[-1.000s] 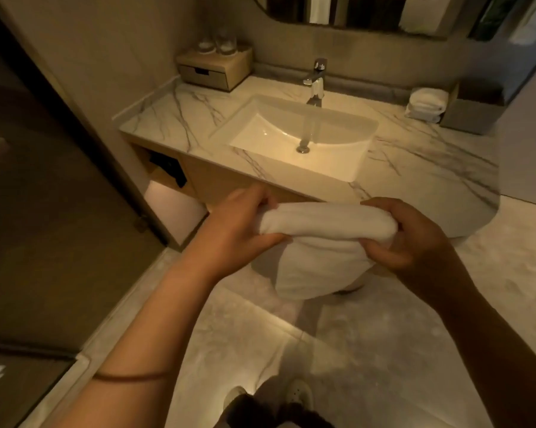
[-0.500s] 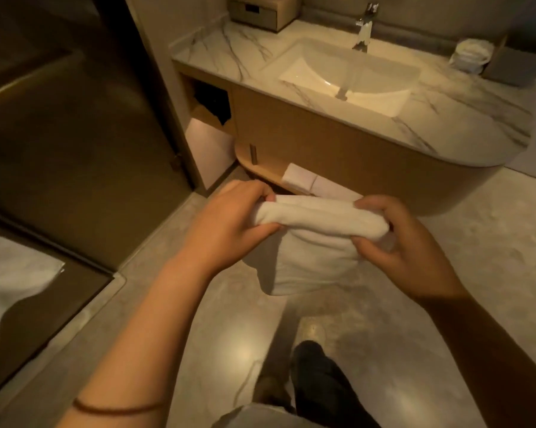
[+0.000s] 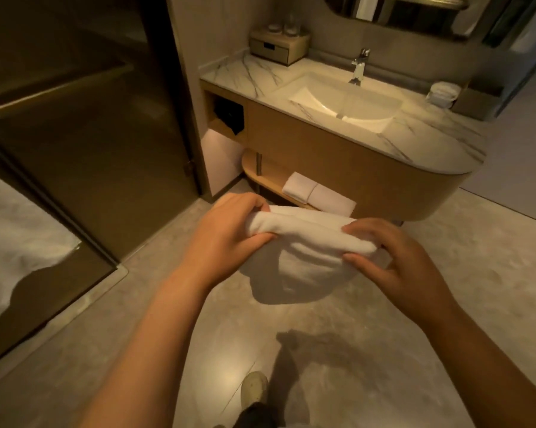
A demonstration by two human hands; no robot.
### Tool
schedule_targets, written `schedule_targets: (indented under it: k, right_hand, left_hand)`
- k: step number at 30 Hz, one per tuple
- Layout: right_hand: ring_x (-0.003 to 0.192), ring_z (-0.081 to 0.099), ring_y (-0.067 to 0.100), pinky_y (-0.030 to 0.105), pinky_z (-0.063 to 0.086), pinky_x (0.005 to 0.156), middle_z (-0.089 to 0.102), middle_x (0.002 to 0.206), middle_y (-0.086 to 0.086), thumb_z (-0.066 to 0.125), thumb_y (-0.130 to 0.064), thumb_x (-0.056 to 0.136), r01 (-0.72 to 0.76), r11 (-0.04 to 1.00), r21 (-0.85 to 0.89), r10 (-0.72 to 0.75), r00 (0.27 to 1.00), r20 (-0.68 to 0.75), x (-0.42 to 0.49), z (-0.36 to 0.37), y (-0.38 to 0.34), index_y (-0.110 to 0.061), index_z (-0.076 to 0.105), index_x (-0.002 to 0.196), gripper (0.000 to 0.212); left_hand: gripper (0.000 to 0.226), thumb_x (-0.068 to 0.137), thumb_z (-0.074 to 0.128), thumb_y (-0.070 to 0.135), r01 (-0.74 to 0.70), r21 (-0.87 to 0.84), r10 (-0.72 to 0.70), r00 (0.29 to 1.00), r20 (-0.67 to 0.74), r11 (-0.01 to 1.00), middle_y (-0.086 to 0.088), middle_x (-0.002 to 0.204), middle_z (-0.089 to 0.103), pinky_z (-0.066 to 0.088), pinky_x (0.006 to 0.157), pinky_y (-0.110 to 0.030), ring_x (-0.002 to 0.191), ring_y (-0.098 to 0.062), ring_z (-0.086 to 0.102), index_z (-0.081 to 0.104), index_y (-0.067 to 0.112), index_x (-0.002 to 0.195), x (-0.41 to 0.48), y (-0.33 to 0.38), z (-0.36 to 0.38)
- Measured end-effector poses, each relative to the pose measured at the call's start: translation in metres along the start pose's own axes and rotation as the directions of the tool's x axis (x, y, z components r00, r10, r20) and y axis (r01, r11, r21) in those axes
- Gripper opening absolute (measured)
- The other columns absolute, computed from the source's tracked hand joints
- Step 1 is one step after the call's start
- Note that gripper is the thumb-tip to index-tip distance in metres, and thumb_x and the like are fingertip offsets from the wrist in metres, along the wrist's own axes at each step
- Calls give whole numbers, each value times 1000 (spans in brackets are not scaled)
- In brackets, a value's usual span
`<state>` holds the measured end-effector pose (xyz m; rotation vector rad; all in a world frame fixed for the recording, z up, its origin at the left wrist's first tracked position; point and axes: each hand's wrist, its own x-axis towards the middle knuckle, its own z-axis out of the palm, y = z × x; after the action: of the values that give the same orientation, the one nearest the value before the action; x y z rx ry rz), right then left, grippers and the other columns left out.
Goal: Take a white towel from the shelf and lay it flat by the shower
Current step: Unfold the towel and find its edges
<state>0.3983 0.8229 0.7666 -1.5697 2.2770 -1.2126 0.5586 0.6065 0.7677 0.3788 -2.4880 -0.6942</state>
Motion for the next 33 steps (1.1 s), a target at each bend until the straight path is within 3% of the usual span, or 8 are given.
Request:
schedule_targets:
  k: [6,12,16,19,23,27,33]
  right_hand:
    - [104,51,-10,3,37,83,56,107,-27,59,-47,80,-27,998,53,28,1000,-2,-88,-8,6,-39,56,104,25]
    - [101,53,-6,18,45,78,55,104,-29,56,-55,78,-49,994,96,49,999,7,-165,-26,-2,-49,52,99,21]
    - [99,52,-10,16,41,73,55,101,-32,56,-56,77,-25,995,94,27,999,-18,-194,-37,-18,-52,52,97,21]
    - [100,50,-11,11,40,73,54,103,-31,56,-54,78,-1,997,73,5,999,-48,-207,-38,-26,-50,53,97,20]
    - [109,46,-10,5,35,83,51,115,-20,61,-41,82,41,999,21,-39,997,-73,-223,-30,-40,-36,56,102,21]
    - [115,41,-12,4,33,87,45,122,-21,63,-39,85,35,999,21,-34,997,-63,-238,-13,-59,-34,55,102,19]
    - [117,47,0,13,40,87,51,128,-8,62,-37,84,42,999,21,-42,999,6,-259,17,-76,-33,54,101,19]
  left_hand:
    - [25,78,57,50,66,20,-66,998,11,998,24,90,43,34,67,-18,82,5,38,44,39,96,-71,62,23]
    - [31,78,62,44,118,66,-121,991,55,991,9,98,53,45,70,-29,87,-11,48,54,26,101,-129,123,34]
    - [32,77,63,44,105,84,-109,993,48,991,7,97,55,42,69,-26,86,-13,49,55,24,101,-152,151,25]
    - [31,77,63,44,89,80,-92,995,25,993,7,95,55,39,67,-22,84,-13,48,56,24,99,-165,160,19]
    - [28,78,69,37,68,72,-69,997,17,995,6,95,56,41,67,-25,84,-13,48,56,23,98,-185,163,11]
    - [29,77,70,35,93,39,-93,996,0,995,10,94,54,34,69,-13,85,-7,45,56,22,99,-210,152,1]
    - [25,80,70,33,153,30,-153,988,-18,988,14,92,52,35,70,-15,85,-4,43,56,22,98,-251,138,-4]
